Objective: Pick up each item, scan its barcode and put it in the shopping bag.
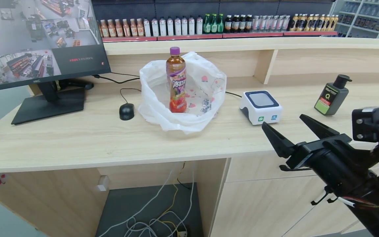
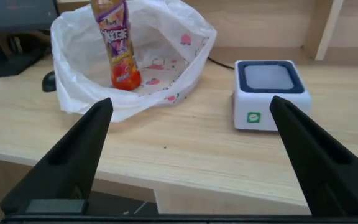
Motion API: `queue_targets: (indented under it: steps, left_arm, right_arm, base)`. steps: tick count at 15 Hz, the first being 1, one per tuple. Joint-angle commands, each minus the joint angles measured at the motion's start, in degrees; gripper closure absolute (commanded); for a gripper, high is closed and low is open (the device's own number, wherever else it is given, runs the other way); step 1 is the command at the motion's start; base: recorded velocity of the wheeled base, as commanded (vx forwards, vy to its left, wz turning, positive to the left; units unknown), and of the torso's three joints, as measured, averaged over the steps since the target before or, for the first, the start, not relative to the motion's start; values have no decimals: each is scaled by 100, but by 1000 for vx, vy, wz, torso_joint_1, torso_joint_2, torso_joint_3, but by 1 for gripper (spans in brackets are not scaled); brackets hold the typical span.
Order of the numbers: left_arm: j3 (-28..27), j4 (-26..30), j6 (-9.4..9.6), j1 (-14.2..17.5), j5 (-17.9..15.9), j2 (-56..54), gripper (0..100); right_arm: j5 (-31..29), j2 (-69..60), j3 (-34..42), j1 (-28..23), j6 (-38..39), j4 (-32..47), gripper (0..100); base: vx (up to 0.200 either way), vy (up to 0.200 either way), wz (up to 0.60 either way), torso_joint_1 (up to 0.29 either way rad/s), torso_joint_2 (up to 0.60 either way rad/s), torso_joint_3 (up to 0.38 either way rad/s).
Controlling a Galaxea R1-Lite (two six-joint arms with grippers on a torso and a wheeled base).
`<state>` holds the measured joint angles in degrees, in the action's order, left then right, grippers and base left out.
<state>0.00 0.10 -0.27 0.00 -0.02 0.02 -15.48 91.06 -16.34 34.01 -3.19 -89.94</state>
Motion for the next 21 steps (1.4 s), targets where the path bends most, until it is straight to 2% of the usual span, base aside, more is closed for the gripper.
queue_targets:
  steps: [1, 11, 21]
  left_arm:
    - [0, -10, 9, 0, 2, -2, 0]
    - [0, -10, -8, 0, 2, -2, 0]
    - [0, -1, -8, 0, 2, -2, 0]
  right_arm:
    - [1, -159, 43, -70, -6, -6, 0]
    - [10, 597, -889, 27, -182, -6, 0]
    - [89, 518, -942, 255, -129, -6, 0]
  base:
    - [0, -200, 0, 2, 2, 12]
    - [0, -200, 0, 2, 2, 1]
    - [0, -200, 0, 2, 3, 2]
